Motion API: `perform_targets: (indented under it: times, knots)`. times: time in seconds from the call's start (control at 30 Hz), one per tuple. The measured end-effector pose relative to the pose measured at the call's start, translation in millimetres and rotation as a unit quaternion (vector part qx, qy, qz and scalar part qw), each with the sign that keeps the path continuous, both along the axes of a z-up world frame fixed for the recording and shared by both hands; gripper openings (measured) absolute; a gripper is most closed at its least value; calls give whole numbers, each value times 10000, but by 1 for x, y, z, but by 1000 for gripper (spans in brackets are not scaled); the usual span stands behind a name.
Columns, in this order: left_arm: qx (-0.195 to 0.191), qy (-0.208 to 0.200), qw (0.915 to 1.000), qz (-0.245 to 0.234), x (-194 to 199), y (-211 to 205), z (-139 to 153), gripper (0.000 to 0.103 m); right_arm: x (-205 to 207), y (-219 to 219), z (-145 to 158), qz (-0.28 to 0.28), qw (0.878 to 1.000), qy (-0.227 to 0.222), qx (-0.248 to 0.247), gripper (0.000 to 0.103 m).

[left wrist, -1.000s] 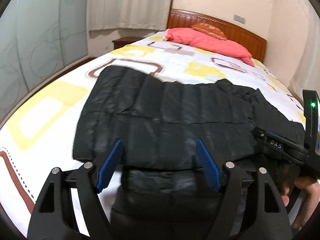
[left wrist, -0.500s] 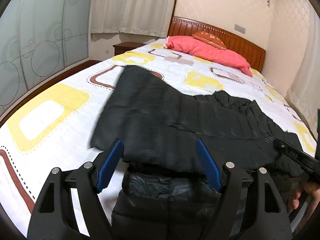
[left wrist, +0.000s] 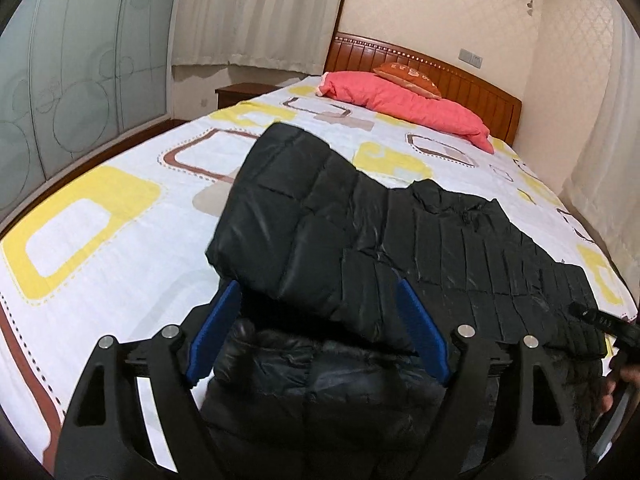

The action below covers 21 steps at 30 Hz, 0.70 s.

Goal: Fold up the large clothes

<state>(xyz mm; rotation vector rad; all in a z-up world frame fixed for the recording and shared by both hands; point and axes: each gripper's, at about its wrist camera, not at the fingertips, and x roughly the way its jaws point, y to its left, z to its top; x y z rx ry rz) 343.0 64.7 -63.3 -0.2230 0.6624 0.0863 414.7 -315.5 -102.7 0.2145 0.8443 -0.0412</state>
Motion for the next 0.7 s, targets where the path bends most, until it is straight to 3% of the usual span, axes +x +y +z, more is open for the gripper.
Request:
perform_targets:
  times: [0.1, 0.3, 0.5, 0.7]
  knots:
    - [-130, 50, 9999, -16, -2, 0, 0, 80, 3, 19, -4, 104, 9997, -53, 215, 14]
    - [-41, 19, 10000, 11, -12, 2, 1, 80, 11, 39, -13, 132, 9990, 59, 412, 49]
    - [-101, -55, 9999, 88, -21, 13, 8, 80, 3, 32, 1, -95, 9973, -183, 703, 51]
    - [-72, 4, 9998, 181, -19, 20, 5, 80, 11, 51, -4, 205, 9974, -14, 696, 60]
